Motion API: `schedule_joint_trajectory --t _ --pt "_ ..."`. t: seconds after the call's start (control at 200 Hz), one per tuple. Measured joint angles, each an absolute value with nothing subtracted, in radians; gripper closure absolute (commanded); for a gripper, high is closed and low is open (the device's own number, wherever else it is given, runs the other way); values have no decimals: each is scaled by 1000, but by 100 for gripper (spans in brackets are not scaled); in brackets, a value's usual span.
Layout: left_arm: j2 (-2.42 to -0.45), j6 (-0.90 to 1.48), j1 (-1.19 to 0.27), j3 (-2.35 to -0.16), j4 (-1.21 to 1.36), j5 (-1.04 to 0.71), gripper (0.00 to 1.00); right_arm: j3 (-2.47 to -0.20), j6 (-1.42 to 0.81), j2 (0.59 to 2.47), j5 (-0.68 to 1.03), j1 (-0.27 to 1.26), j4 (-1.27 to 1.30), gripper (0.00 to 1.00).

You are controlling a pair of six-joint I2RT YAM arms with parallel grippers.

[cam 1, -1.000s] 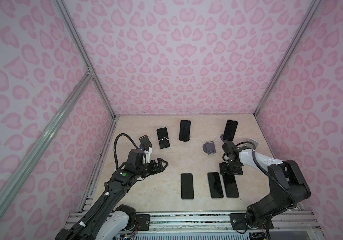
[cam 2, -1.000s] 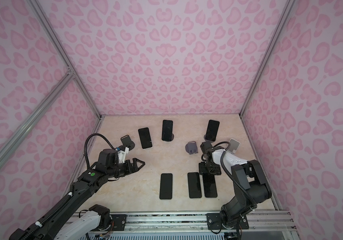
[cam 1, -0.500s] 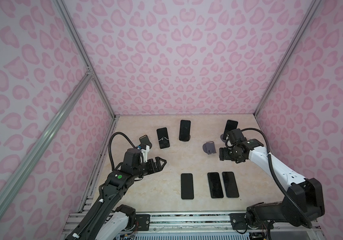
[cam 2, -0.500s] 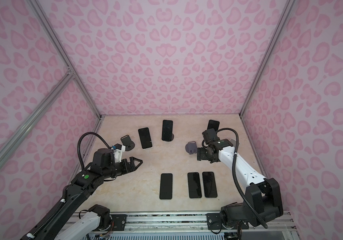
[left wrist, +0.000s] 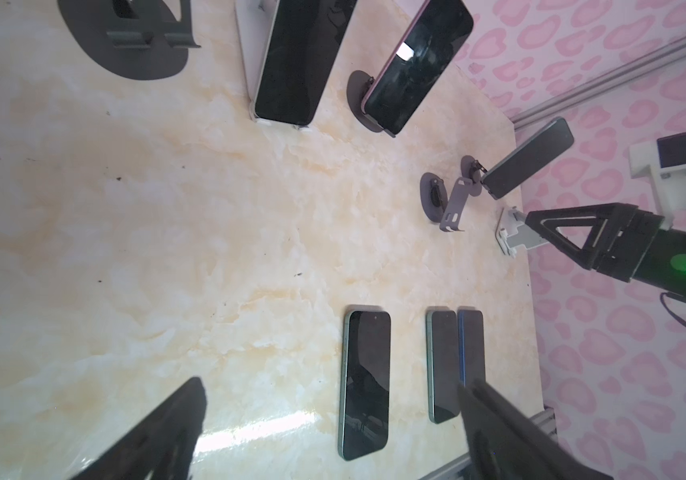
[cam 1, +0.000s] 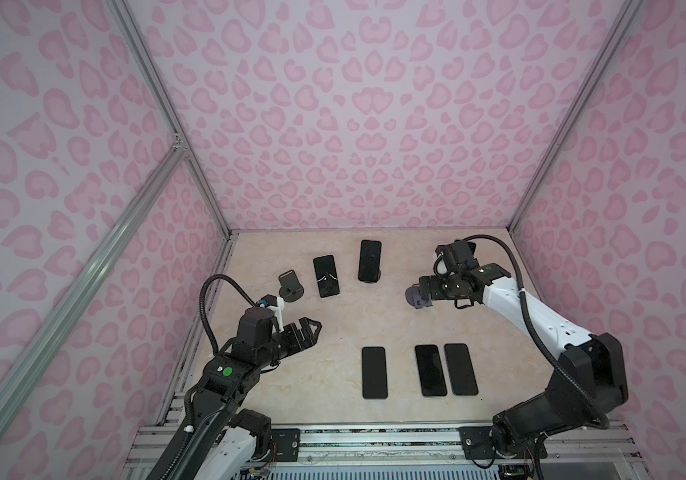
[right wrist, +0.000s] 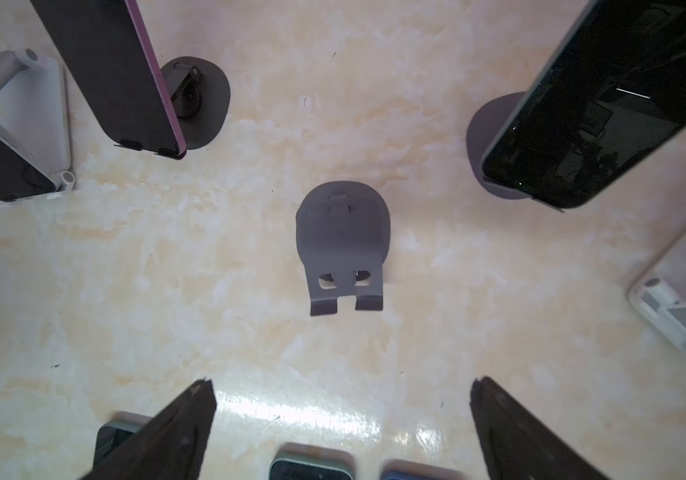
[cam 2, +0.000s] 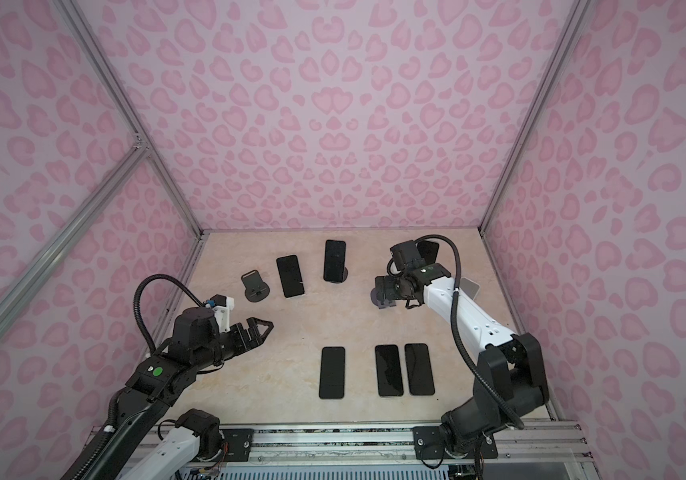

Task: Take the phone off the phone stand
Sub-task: 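Raise the right gripper and move it toward the far phone stands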

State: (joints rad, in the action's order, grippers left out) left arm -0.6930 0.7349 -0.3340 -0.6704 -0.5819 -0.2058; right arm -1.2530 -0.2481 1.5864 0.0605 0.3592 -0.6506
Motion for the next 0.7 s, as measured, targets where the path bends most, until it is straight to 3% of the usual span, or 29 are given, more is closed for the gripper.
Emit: schedule_joint_trajectory --t 0.355,0.49,0.605,0.7 --pt "-723 884 -334 -648 -569 -79 2 -1316 -207 1845 45 360 -559 5" --pt "-764 900 -334 -664 -567 -71 2 -1357 -199 1928 47 360 -539 25" --pt "-796 900 -334 -704 -562 -70 2 -1400 -199 1978 49 360 -537 49" --pt "-815 898 -334 -730 -550 -68 2 -1431 -199 1997 44 364 -524 55"
